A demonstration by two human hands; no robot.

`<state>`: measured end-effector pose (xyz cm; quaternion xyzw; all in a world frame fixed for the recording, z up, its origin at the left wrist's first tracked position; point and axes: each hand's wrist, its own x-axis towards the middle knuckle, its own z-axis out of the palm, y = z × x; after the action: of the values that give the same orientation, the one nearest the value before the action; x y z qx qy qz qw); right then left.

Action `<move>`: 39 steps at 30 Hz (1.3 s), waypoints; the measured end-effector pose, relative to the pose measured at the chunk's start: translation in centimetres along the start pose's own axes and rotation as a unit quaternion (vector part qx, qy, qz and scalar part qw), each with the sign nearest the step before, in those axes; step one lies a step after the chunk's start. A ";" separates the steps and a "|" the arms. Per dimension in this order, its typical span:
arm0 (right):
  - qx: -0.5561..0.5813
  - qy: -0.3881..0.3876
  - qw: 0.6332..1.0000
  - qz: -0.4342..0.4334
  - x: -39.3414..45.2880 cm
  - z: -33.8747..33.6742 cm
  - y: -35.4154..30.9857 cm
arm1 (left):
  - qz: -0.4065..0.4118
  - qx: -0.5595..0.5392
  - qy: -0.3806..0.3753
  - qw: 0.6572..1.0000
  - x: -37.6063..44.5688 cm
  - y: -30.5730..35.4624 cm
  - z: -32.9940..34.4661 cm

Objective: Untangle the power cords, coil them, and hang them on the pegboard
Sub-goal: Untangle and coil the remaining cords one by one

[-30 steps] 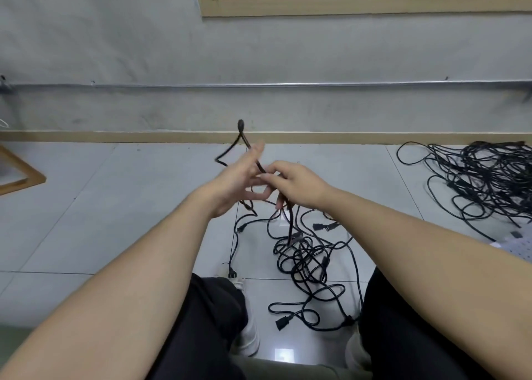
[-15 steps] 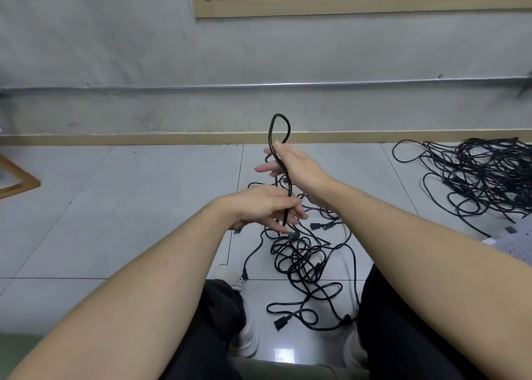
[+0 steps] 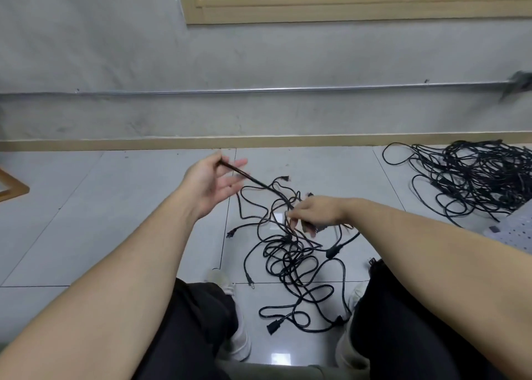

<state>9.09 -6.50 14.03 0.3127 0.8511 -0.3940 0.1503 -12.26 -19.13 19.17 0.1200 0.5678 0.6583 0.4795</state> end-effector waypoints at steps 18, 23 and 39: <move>0.075 0.183 0.969 -0.146 -3.6 -2.1 -1.4 | 0.236 0.535 -0.205 0.785 -1.2 -5.0 6.3; 0.111 0.146 0.982 -0.042 -4.9 -3.8 1.2 | 0.278 0.480 -0.079 0.828 -0.3 -2.6 5.5; 0.422 0.243 0.869 -0.083 -5.2 -3.9 0.1 | 0.128 0.500 -0.238 0.823 -0.2 -4.6 7.1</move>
<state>13.04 -5.61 19.12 0.3605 0.6359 -0.6383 -0.2412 -4.97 -15.26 17.59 0.5682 0.6665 0.2906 0.3853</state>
